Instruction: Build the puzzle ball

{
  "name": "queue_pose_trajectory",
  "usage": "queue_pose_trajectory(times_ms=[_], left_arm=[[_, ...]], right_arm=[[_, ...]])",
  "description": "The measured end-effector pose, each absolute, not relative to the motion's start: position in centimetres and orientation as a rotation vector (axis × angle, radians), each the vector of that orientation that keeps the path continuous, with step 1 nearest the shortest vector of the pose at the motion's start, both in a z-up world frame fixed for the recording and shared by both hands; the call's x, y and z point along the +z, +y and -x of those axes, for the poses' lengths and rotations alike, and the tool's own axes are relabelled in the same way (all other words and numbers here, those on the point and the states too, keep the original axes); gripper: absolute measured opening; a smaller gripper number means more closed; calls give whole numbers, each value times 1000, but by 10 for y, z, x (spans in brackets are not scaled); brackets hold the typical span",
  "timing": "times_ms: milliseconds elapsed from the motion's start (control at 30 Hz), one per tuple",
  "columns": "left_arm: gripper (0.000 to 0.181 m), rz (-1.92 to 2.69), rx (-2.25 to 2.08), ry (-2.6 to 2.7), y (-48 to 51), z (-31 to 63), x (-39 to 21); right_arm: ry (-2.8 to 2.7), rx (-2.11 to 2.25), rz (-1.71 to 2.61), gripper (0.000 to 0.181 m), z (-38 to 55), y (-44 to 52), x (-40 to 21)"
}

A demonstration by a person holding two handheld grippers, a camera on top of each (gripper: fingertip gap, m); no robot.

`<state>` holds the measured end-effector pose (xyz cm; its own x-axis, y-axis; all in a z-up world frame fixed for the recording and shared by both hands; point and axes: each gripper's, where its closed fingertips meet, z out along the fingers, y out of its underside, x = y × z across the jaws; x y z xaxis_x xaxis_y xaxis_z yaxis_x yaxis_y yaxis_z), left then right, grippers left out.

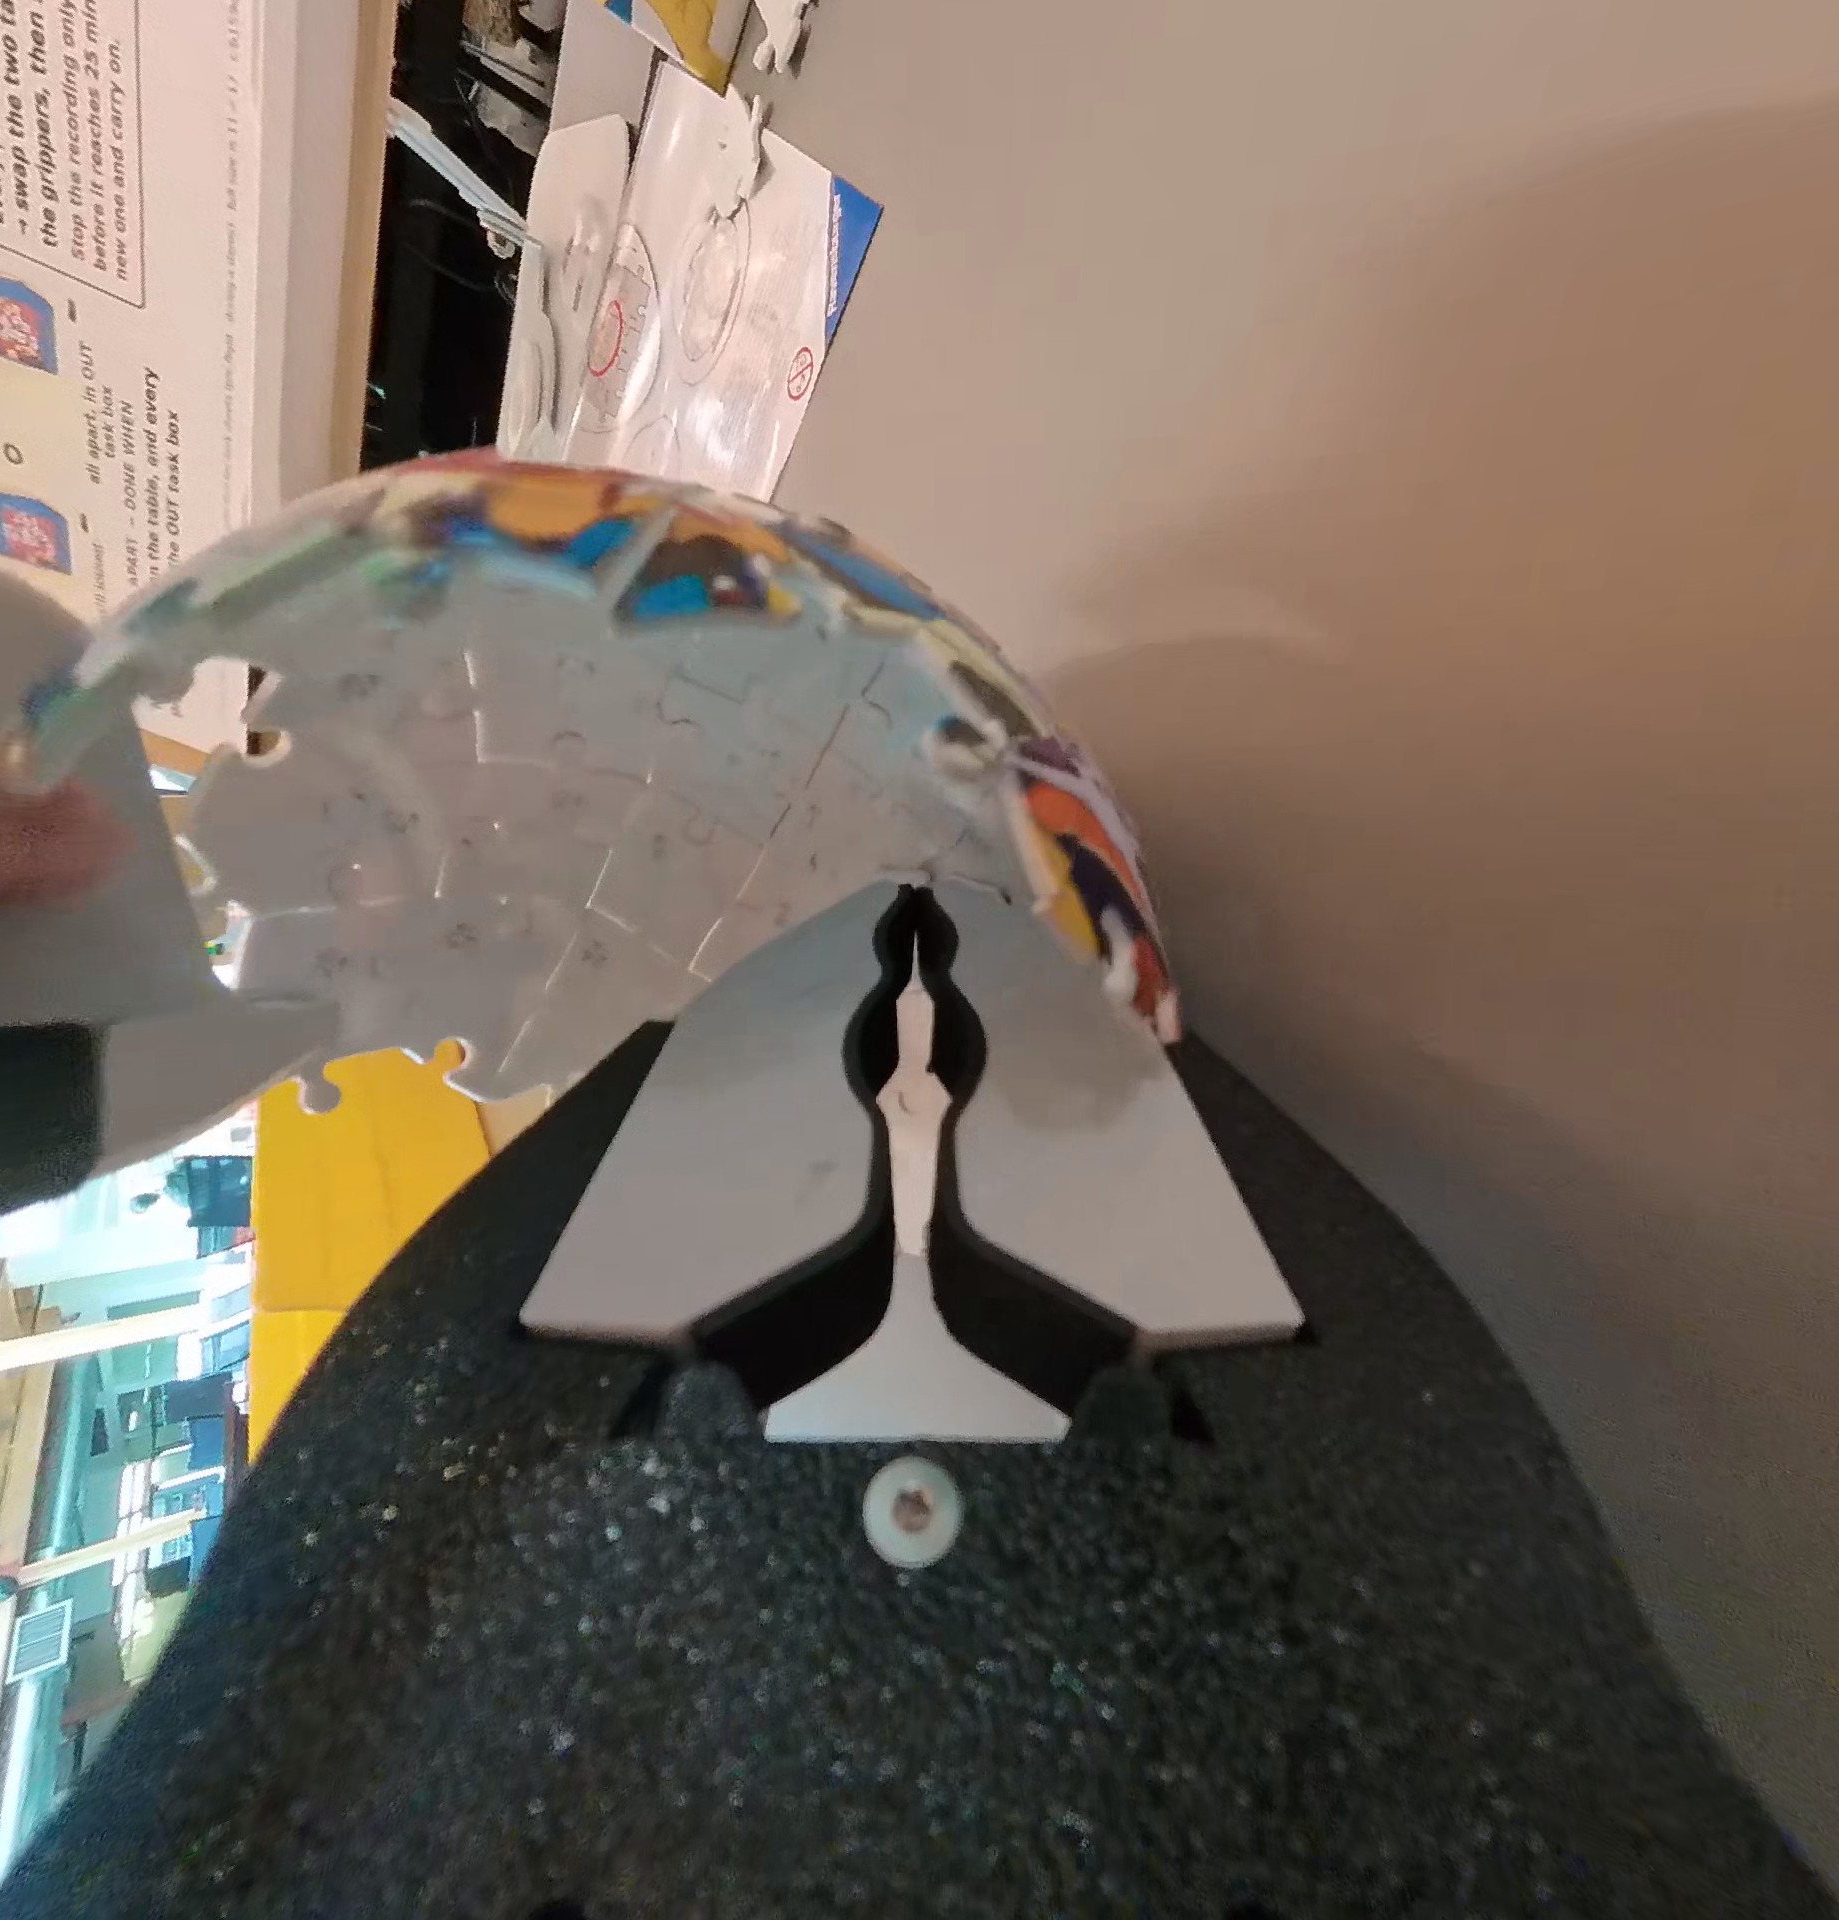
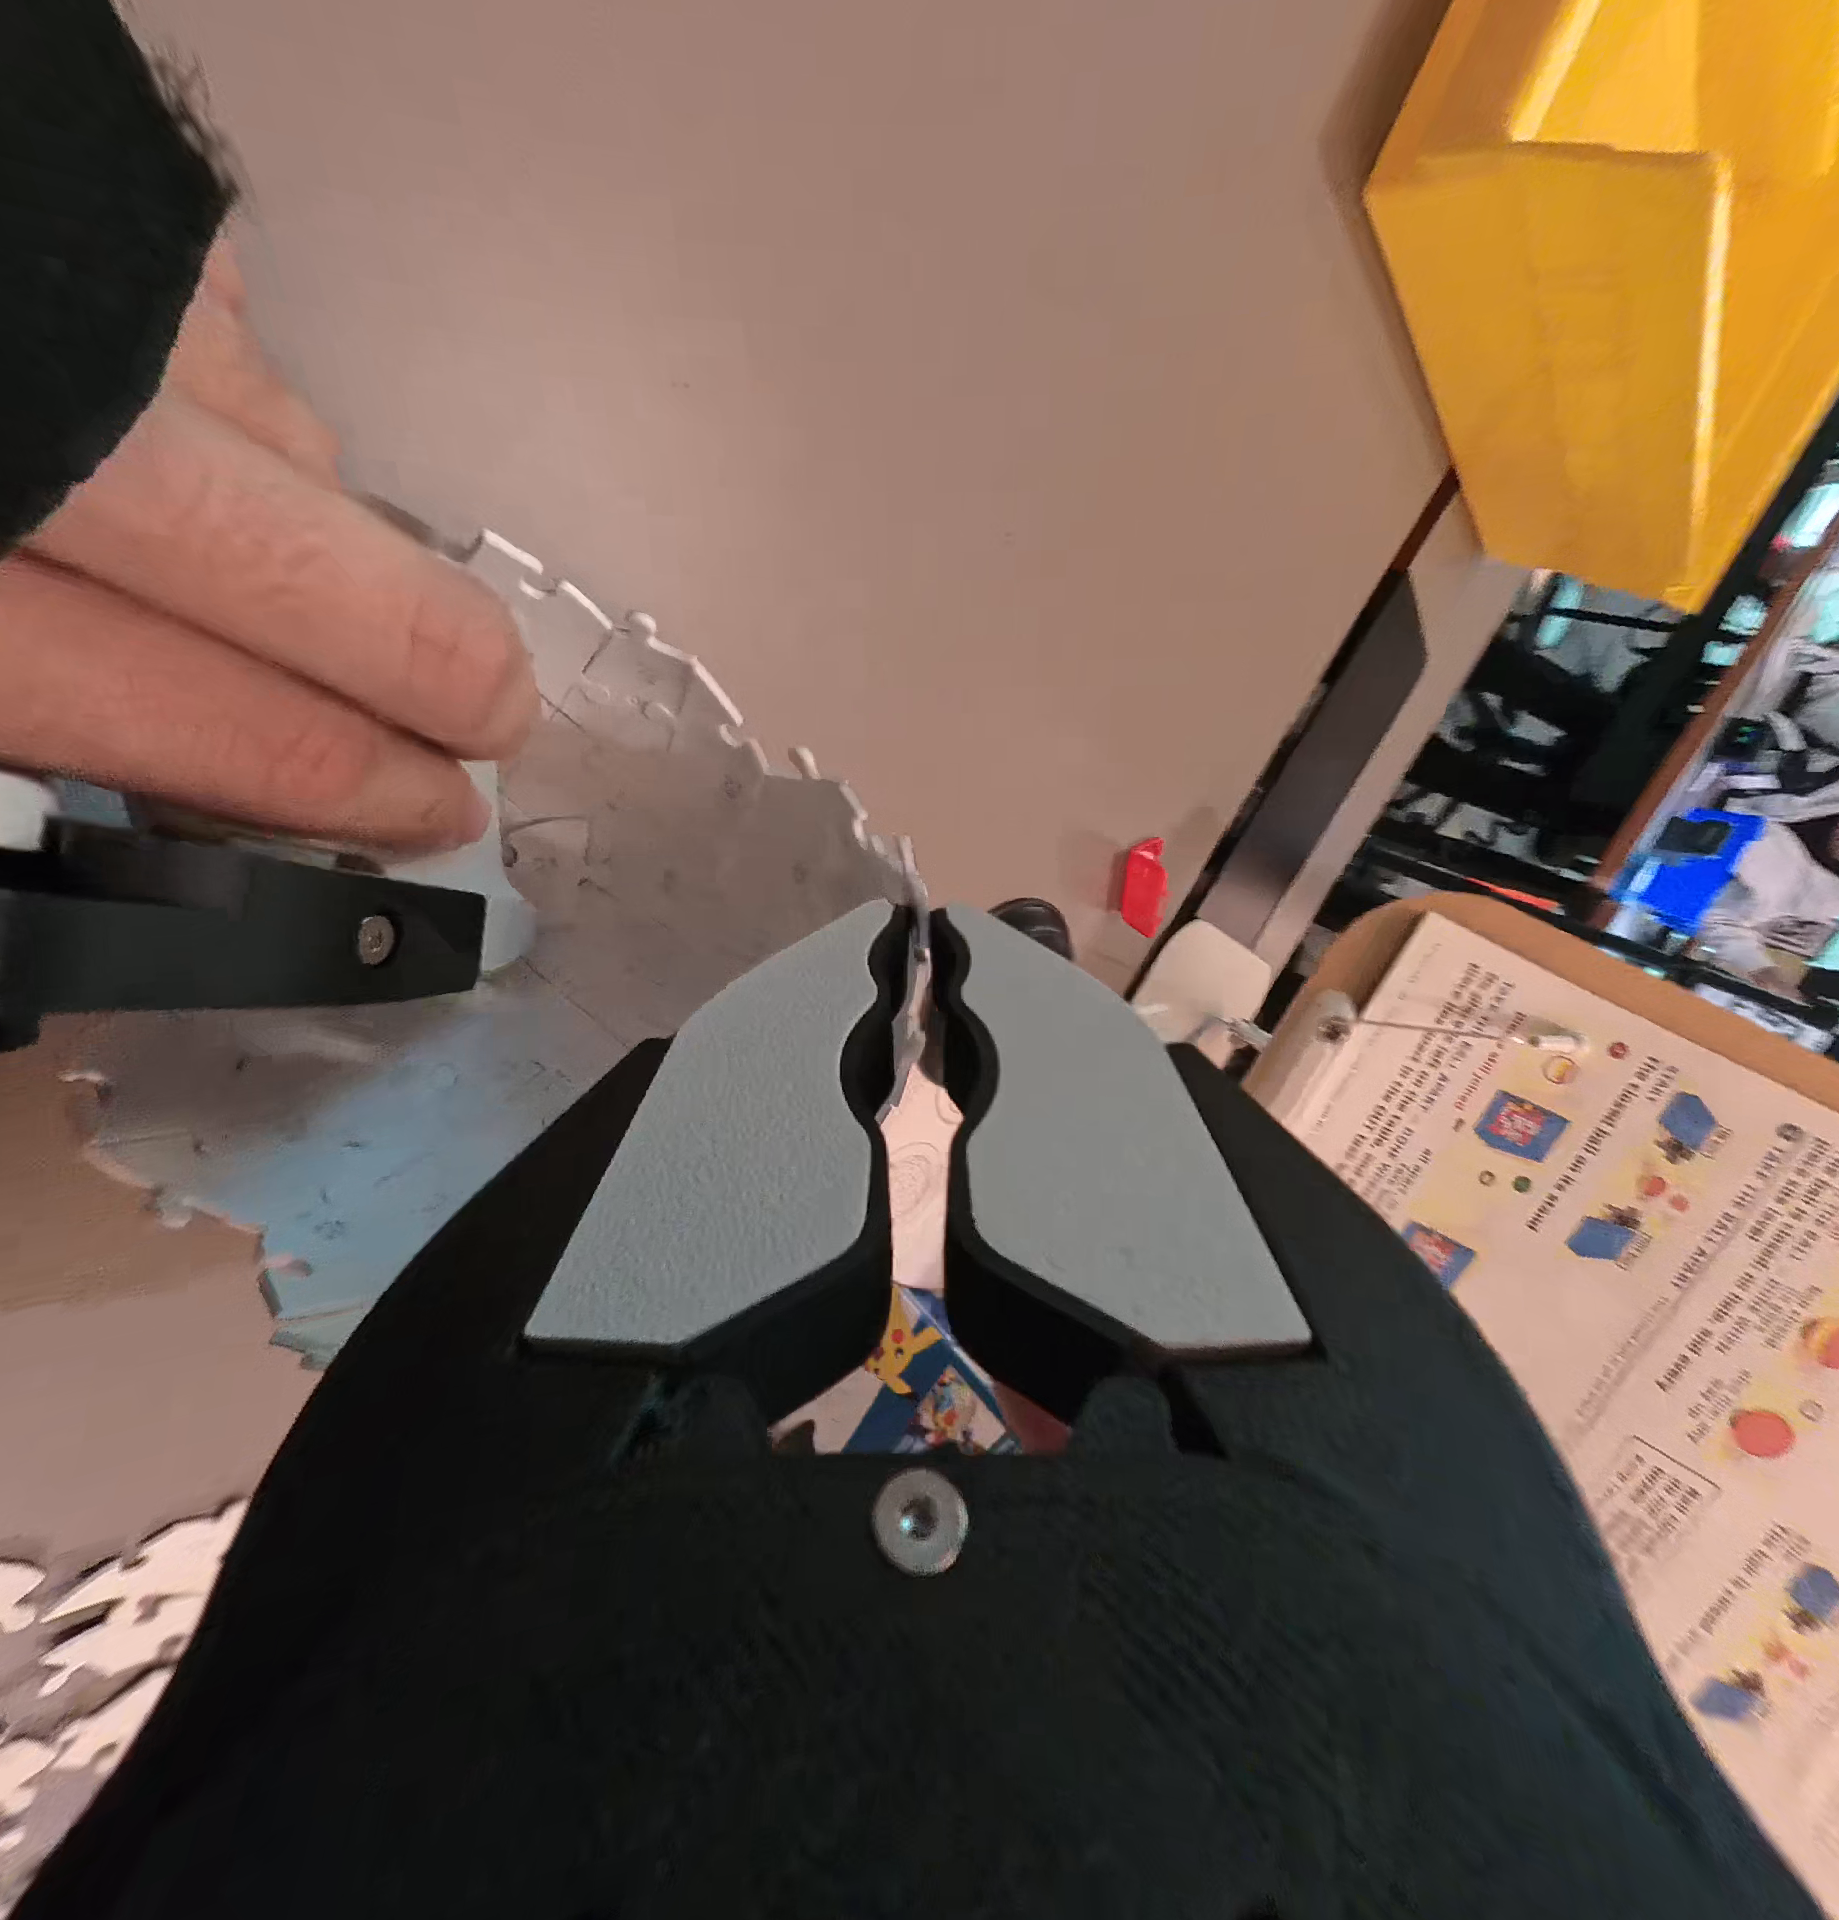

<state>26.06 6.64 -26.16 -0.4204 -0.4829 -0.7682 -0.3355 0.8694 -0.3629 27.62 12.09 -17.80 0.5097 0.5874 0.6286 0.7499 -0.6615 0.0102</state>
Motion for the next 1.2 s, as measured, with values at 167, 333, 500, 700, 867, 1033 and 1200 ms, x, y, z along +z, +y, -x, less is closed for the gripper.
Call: queue_pose_trajectory(times_ms=[167,333,500,700,867,1033,1200], left_arm=[[10,609,-288,2041,61,-255,-256],[15,584,-397,2071,55,-233,-253],[27,600,-407,2085,60,-219,-252],[29,591,-325,2098,70,-219,-261],[34,476,-247,2056,82,-222,-259],[34,437,-253,2048,92,-226,-258],[36,431,-262,2038,109,-229,-257]], right_arm=[[-1034,-1094,2358,3,-278,114,-170],[-921,-1197,2277,3,-279,107,-162],[-884,-1343,2134,2,-275,105,-153],[-809,-1464,1990,2,-270,104,-149],[-811,-1522,1897,2,-269,103,-146],[-804,-1544,1866,3,-273,106,-144],[-709,-1588,1839,2,-285,103,-135]])
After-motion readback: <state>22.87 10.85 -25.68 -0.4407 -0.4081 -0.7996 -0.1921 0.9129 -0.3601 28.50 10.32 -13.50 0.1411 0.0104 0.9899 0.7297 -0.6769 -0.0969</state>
